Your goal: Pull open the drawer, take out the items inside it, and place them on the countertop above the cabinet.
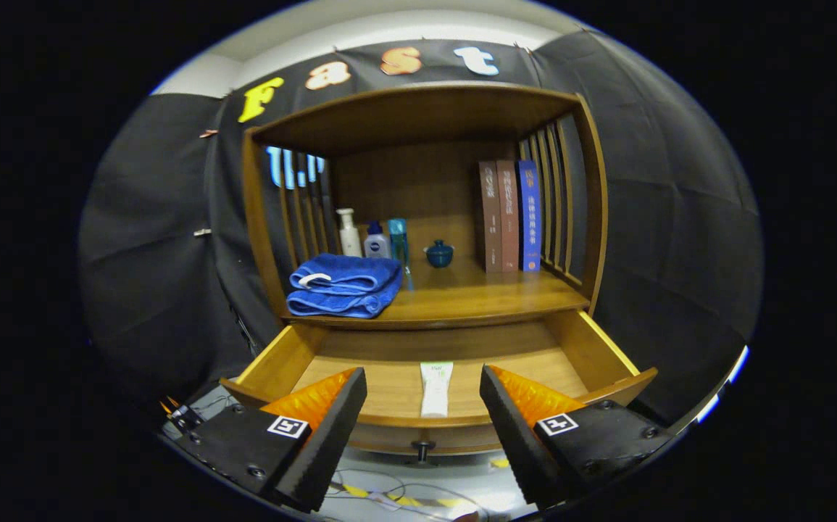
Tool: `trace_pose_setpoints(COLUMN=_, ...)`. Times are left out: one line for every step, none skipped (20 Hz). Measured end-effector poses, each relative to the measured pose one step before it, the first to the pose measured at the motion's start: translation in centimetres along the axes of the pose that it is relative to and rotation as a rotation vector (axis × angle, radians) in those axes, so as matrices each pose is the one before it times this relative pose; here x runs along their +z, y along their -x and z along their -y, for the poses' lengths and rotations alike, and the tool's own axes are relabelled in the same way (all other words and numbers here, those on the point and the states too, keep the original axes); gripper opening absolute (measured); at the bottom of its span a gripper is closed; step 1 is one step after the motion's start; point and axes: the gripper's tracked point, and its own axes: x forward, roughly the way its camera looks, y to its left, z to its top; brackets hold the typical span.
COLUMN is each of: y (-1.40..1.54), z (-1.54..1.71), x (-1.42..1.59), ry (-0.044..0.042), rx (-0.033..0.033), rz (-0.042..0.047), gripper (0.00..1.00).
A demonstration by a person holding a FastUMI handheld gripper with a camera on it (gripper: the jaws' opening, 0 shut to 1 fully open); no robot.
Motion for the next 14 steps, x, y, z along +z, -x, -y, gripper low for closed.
trace_pose_setpoints(y=-1.173, z=0.092, x=0.051, ry=-0.03283, rx=-0.00119, rz=-0.07313, gripper=0.98)
trace_pose_setpoints(y=-1.2, z=0.283, x=0.32, ry=-0.01535, rx=-0.00409, rz=-0.05946, gripper=0.99)
trace_pose_setpoints(y=-1.432, z=0.562, x=0.323, ry=0.01399, rx=-0.01717, rz=-0.04901, gripper=0.99)
trace_pose_setpoints(y=-1.553, z=0.616, x=-0.123, ry=0.03033, rx=-0.01294, rz=-0.05404, gripper=0.99)
trace_pose_setpoints(y=-1.54, z=0.221, x=-0.013, ry=0.00972, rx=-0.00052, rz=-0.04846, gripper=0.99)
trace_pose_setpoints(y=-1.246, z=-0.013, x=-0.511, ry=0.00222, rx=0.00894, rz=-0.0697, gripper=0.99)
trace_pose_setpoints(y=-1.418, z=-0.018, x=-0.498, ry=-0.00861, rx=0.005, rz=-0.06257, gripper=0.99)
trace_pose_setpoints(y=-1.254, z=0.156, x=-0.774, ry=-0.00138, rx=-0.00331, rz=-0.0707, gripper=0.99)
trace_pose_setpoints(y=-1.405, z=0.217, x=-0.458, ry=-0.00429, rx=-0.0083, rz=-0.05178, gripper=0.99)
trace_pose_setpoints(y=-1.482, z=-0.169, x=-0.343, ry=-0.00054, rx=-0.00026, rz=-0.03928, gripper=0.99)
trace_pose_setpoints(y=-1.102, z=-0.057, x=-0.275, ry=0.0037, rx=-0.00276, rz=-0.03466, gripper=0.99)
trace_pose_setpoints(y=-1.063, z=-0.009, x=-0.227, ry=0.00583, rx=-0.00666, rz=-0.03247, gripper=0.99)
trace_pose_setpoints(y=-0.937, z=0.012, x=-0.122, ry=0.00974, rx=-0.01079, rz=-0.02651, gripper=0.99)
trace_pose_setpoints(y=-0.894, z=-0.227, x=-0.086, ry=0.01363, rx=-0.00252, rz=-0.02568, gripper=0.99)
